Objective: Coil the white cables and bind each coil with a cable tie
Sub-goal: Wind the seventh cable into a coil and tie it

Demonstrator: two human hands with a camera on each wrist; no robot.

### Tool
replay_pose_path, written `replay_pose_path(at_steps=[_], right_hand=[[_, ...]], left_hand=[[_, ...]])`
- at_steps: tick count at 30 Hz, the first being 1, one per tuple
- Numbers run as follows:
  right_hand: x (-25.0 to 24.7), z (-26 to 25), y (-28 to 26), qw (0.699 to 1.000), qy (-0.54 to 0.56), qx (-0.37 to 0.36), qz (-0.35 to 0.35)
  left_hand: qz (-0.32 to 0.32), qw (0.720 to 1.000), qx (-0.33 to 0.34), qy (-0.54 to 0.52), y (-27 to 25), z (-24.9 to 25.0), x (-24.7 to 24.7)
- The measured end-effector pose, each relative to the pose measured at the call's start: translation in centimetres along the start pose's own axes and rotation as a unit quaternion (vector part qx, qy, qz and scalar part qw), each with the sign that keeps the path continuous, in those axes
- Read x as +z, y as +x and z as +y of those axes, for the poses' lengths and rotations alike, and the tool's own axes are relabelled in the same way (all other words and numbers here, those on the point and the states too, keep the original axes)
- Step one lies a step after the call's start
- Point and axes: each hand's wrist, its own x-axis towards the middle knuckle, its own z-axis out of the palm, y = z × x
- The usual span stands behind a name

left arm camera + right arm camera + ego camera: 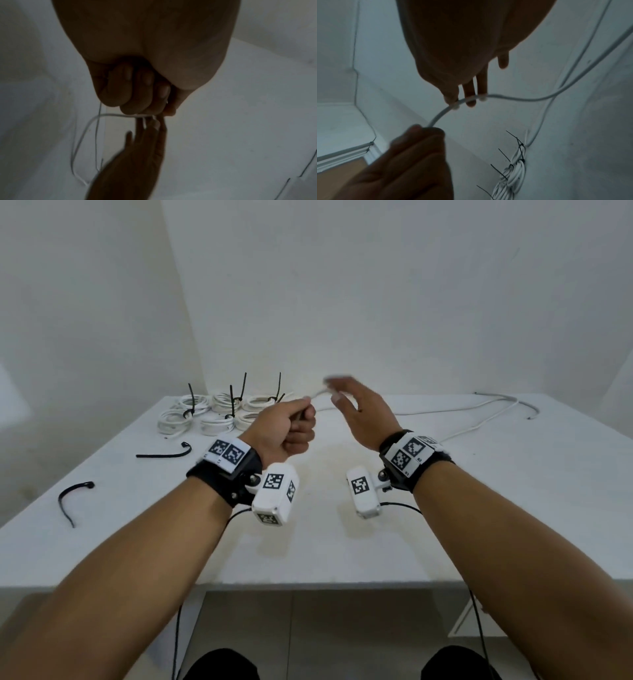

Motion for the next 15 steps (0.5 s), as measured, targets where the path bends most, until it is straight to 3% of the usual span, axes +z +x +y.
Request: replay_pose_path(at_steps=[4,8,12,15], right_hand=[[1.0,0.2,-1.4,0.993,0.112,0.028,-0.011],[1.9,-0.3,-2.6,0.972,0.206,0.093,-0.060],[2.5,-1.6,-3.8,0.973,0.123,0.111,-0.161],[2.7,-2.5,-4.5,0.973,0.019,0.077,-0.219]], left_hand=[[-0.098,0.992,-0.024,-0.071,-2.5,-0.7,2.0],[-0.123,0.984,0.036,-0.127,-3.3,-0.5,3.5],[-0.038,0.972,0.153,-0.173,-2.4,0.9,3.9],[0.076,0.966,0.227,-0.100,-0.8,0.7,2.9]])
